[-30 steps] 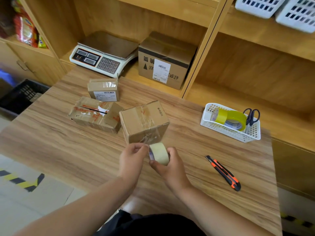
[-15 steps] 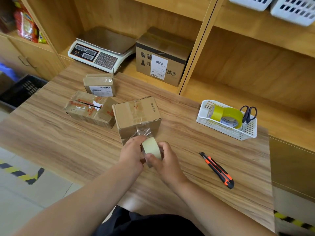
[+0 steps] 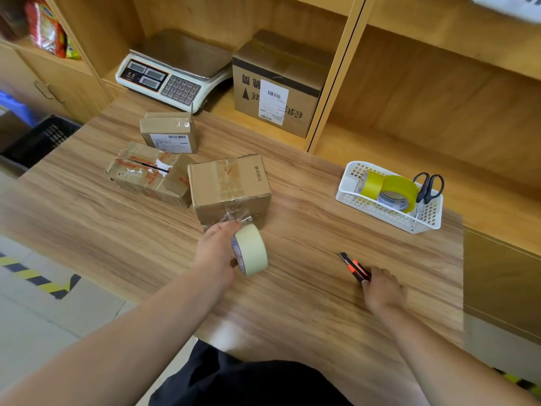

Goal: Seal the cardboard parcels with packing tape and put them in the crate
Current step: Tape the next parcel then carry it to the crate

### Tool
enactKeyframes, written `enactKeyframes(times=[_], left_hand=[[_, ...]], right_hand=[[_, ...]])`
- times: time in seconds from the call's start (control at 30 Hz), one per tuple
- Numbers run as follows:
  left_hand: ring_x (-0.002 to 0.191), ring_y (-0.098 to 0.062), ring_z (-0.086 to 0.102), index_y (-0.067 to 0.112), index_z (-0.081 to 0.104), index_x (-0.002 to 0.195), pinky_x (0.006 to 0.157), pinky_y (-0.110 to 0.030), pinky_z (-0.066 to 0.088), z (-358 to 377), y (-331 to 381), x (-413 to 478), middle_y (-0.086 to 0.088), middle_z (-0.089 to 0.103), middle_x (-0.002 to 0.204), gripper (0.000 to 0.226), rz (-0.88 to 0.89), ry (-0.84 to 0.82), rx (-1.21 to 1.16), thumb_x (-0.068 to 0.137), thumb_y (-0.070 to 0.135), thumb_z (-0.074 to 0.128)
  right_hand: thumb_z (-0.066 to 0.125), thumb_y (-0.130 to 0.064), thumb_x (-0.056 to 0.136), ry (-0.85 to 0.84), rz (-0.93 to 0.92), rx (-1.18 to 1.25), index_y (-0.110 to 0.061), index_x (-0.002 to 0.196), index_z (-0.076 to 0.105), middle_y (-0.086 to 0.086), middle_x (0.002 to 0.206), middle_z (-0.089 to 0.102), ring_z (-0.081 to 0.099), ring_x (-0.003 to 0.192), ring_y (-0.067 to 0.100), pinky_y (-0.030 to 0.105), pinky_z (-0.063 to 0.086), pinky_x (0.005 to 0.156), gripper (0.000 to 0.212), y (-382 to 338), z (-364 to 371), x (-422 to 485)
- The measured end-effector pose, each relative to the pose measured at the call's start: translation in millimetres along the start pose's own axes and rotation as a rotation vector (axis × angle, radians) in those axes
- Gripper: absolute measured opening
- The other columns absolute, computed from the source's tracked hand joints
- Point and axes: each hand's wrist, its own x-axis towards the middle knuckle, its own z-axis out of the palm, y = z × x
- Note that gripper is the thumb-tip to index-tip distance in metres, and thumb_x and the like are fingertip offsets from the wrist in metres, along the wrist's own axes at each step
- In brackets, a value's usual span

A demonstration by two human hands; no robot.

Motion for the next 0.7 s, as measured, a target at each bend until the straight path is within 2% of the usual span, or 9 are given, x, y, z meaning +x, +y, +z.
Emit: enactKeyframes(times=[0.1,0.23,0.33,0.43,0.5,0.57,0.63,0.7], left_hand=[[0.058,-0.021,0.056,0.014,0.056,0.080,0.058,-0.031,0.046,-1.2,-2.9,2.6,-0.008,0.060,0.075,0.010,0.003,0.015,0.002,0.088,0.011,0.062],[0.053,-0.017,0.057,0.014,0.055,0.077,0.056,-0.030,0.047,-0.2,-5.1,2.5,-0.006,0.060,0.072,0.013,0.014,0.008,-0.009,0.088,0.010,0.062],[0.048,-0.014,0.056,0.014,0.055,0.078,0.057,-0.030,0.046,1.2,-5.2,0.8,-0.006,0.059,0.070,0.013,0.020,0.002,-0.010,0.088,0.010,0.062],[0.043,-0.013,0.053,0.014,0.055,0.078,0.056,-0.030,0.045,1.9,-4.2,-2.0,-0.006,0.058,0.070,0.013,0.027,0.003,-0.005,0.088,0.010,0.061],[0.047,-0.013,0.057,0.015,0.054,0.075,0.056,-0.029,0.046,1.9,-2.9,-3.9,-0.004,0.058,0.068,0.016,0.042,0.007,0.002,0.089,0.010,0.061],[0.039,-0.006,0.055,0.015,0.054,0.073,0.049,-0.024,0.047,1.7,-1.6,-5.6,0.000,0.059,0.058,0.019,0.062,0.006,0.013,0.089,0.009,0.061],[0.034,-0.005,0.051,0.015,0.053,0.072,0.040,-0.018,0.044,0.7,-0.5,-6.9,0.005,0.056,0.047,0.020,0.065,0.000,0.021,0.089,0.009,0.061],[0.032,-0.006,0.049,0.015,0.053,0.071,0.035,-0.015,0.040,-0.6,0.5,-7.4,0.006,0.054,0.043,0.020,0.062,-0.003,0.024,0.089,0.009,0.060]], right_hand=[[0.046,-0.032,0.097,0.030,-0.029,-0.137,-0.022,0.127,0.048,0.000,0.125,0.051,0.050,0.117,0.021,0.034,0.036,0.093,0.032,-1.3,4.9,-0.7],[0.050,-0.034,0.095,0.054,-0.049,-0.237,-0.024,0.127,0.047,-0.002,0.127,0.050,0.049,0.118,0.020,0.032,0.035,0.095,0.034,-8.0,9.9,-4.4],[0.054,-0.035,0.092,0.021,-0.076,-0.224,-0.023,0.124,0.051,0.000,0.125,0.049,0.047,0.117,0.021,0.031,0.035,0.094,0.034,-12.8,10.4,-5.4],[0.054,-0.028,0.094,-0.005,-0.145,-0.027,-0.017,0.122,0.054,0.004,0.119,0.049,0.048,0.112,0.024,0.032,0.040,0.089,0.031,-21.7,6.8,-6.9],[0.053,-0.022,0.095,-0.005,-0.182,0.179,-0.011,0.117,0.054,0.007,0.113,0.049,0.051,0.106,0.027,0.032,0.040,0.079,0.025,-36.5,-5.1,-9.0],[0.053,-0.018,0.094,0.008,-0.251,0.351,-0.010,0.114,0.053,0.008,0.108,0.054,0.056,0.101,0.031,0.031,0.037,0.070,0.022,-55.8,-24.0,-11.6],[0.056,-0.017,0.092,0.059,-0.401,0.423,-0.015,0.117,0.053,0.005,0.103,0.062,0.059,0.096,0.029,0.032,0.037,0.068,0.026,-78.2,-50.7,-15.6],[0.058,-0.016,0.090,0.125,-0.612,0.439,-0.025,0.122,0.055,-0.006,0.097,0.064,0.057,0.088,0.017,0.028,0.037,0.067,0.034,-102.1,-82.8,-22.5]])
